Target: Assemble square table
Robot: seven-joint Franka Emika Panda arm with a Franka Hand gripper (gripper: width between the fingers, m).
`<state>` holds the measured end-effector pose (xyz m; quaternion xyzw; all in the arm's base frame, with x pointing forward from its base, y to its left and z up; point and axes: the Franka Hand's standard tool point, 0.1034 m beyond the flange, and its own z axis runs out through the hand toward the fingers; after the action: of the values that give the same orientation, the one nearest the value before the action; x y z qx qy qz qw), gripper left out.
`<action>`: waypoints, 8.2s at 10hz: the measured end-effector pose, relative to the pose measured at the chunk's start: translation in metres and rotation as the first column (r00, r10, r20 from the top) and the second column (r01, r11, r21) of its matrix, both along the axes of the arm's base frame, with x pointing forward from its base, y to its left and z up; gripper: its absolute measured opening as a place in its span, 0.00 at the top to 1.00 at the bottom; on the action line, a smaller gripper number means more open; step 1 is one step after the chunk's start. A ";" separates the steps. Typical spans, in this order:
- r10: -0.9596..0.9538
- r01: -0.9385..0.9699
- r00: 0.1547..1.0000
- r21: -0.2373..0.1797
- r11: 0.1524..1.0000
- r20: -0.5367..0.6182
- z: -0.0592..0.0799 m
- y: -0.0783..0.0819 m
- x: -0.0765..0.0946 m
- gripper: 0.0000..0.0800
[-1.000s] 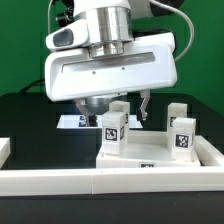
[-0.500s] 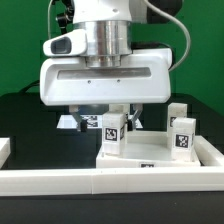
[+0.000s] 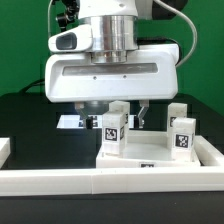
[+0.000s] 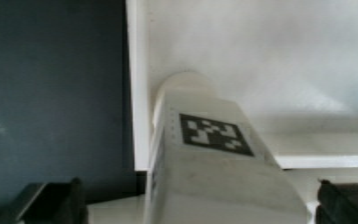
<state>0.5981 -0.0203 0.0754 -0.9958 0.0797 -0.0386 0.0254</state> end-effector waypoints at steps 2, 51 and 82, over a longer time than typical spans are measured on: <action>0.007 -0.007 1.000 -0.002 1.000 0.003 0.001 -0.002 0.001 0.19; 0.056 -0.057 0.997 0.017 0.998 0.062 0.000 0.024 0.004 0.63; 0.517 -0.514 0.855 -0.079 0.854 0.025 0.000 0.020 0.007 0.20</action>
Offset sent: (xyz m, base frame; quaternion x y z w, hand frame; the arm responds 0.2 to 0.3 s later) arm 0.0034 0.0042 0.0067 -0.0053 -0.0071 0.0037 1.0000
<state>0.6051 -0.0006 0.0759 -0.9798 -0.1920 -0.0554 0.0021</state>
